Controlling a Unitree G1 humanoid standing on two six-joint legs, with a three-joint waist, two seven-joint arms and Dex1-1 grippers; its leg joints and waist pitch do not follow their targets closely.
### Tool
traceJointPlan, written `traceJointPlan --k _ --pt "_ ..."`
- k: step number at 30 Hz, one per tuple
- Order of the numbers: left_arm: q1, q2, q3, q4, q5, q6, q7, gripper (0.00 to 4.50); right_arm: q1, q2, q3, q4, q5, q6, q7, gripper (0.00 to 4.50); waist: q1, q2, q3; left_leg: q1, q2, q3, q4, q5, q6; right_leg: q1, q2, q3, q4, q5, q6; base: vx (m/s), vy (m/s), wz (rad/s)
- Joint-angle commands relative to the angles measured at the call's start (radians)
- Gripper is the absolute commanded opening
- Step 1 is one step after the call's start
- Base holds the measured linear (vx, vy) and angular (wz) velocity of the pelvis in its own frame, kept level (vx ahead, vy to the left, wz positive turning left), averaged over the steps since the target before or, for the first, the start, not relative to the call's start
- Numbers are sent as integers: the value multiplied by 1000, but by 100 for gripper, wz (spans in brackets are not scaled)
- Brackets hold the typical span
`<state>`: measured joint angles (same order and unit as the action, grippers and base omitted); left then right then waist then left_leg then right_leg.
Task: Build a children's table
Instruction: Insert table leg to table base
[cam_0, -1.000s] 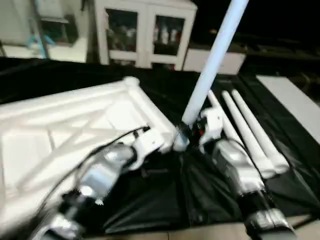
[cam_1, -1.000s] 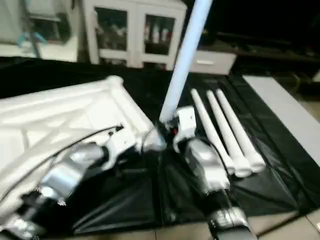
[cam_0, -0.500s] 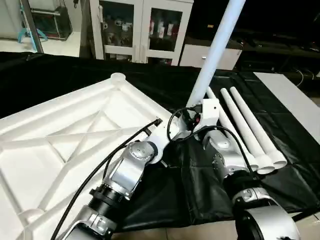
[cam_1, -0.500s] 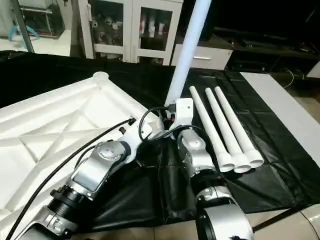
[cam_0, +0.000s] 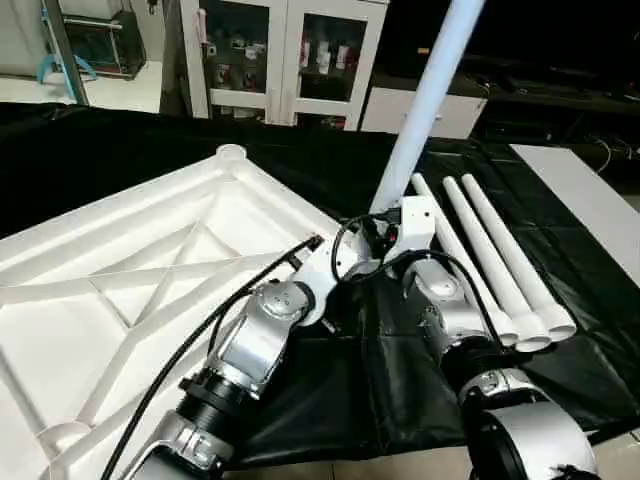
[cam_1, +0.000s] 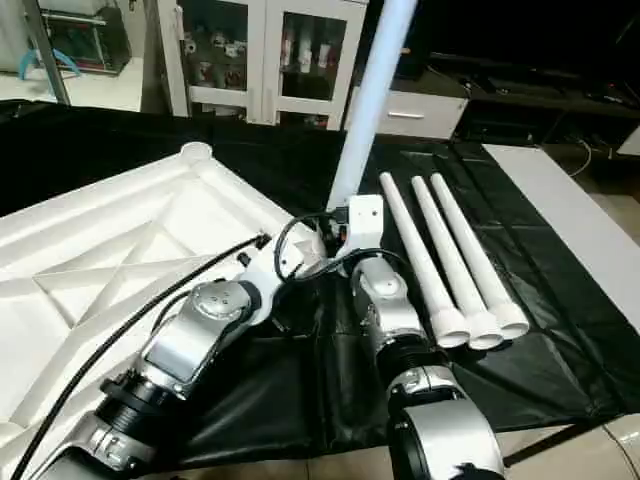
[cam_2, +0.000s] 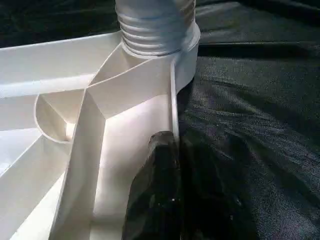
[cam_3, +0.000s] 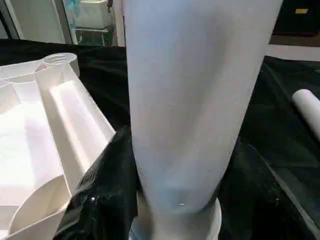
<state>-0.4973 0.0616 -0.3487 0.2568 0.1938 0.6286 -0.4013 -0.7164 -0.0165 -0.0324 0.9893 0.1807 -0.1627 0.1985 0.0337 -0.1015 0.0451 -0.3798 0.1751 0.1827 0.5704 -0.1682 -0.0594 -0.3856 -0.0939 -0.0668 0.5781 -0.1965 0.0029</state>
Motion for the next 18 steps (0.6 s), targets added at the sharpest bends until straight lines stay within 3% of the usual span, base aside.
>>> traceJointPlan --k 1,5,9,13,18 --pt "-2 13 17 -24 1 -22 9 0 30 -24 -11 33 -7 35 29 264 0 7 -46 24 60 -32 -83 -449 -31 4 -64 37 -81 -392 -98 0 0 0" --pt "-3 44 16 -39 0 -25 -19 0 52 -35 5 -56 -6 43 91 306 8 5 -54 13 62 -23 -79 -330 1 12 -62 40 -67 -264 -123 0 0 0" --pt "0 69 13 -59 -3 -24 -40 0 81 -52 16 -144 3 60 133 338 13 1 -57 8 61 -19 -73 -281 16 12 -61 41 -64 -255 -128 0 0 0" --pt "4 99 12 -75 -9 -31 -64 0 137 -84 31 -283 14 97 197 361 22 5 -58 7 64 -13 -70 -213 16 16 -55 41 -55 -181 -135 0 0 0" --pt "16 170 -12 -92 -22 -69 -152 0 249 -148 52 -516 36 180 286 405 28 8 -59 14 65 -8 -67 -193 14 16 -50 43 -52 -152 -134 0 0 0"
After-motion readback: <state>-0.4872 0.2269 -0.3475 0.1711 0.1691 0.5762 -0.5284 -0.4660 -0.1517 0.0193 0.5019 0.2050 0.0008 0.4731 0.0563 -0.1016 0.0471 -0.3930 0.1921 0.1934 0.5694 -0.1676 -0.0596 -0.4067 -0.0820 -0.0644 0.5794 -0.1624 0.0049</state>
